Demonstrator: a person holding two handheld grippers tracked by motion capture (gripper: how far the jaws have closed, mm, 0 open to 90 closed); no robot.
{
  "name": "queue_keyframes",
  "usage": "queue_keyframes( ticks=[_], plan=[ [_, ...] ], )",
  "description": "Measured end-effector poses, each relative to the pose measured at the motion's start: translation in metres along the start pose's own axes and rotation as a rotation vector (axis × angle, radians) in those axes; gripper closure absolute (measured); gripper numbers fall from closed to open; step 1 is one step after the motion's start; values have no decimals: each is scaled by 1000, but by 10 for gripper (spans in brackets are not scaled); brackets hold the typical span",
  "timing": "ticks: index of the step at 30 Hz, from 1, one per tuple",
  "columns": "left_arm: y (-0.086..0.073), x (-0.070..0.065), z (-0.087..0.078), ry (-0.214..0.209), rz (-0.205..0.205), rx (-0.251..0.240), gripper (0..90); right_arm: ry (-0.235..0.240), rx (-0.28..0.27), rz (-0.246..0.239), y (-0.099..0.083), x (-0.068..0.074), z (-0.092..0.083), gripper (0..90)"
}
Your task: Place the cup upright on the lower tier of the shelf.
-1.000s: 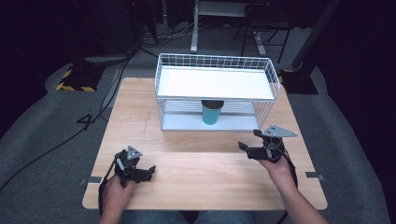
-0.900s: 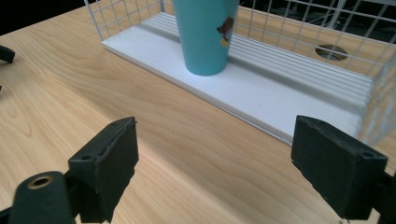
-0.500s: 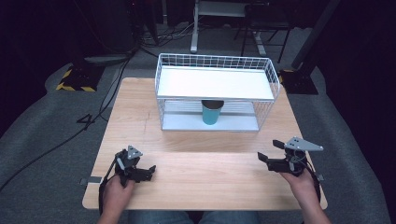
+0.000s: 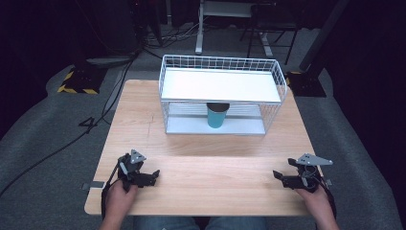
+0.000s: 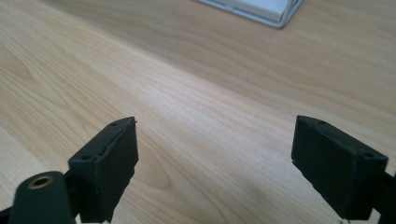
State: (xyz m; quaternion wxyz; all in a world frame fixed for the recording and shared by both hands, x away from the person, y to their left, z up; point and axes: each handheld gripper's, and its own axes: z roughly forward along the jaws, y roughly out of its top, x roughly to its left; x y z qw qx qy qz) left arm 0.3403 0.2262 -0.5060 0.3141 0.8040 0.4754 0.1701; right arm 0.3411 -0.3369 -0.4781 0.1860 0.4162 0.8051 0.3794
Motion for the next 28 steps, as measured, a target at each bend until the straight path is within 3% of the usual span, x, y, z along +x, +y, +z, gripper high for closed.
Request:
queue_keyframes(
  ticks=[13, 18, 28],
  plan=[
    [0, 0, 0, -2, 0, 2, 1, -31, 89, -12, -12, 0, 19, 149],
    [0, 0, 0, -2, 0, 2, 1, -28, 57, -11, -16, 1, 23, 97],
    [0, 0, 0, 0, 0, 0, 1, -34, 66, -1, -15, 0, 24, 62]
  ],
)
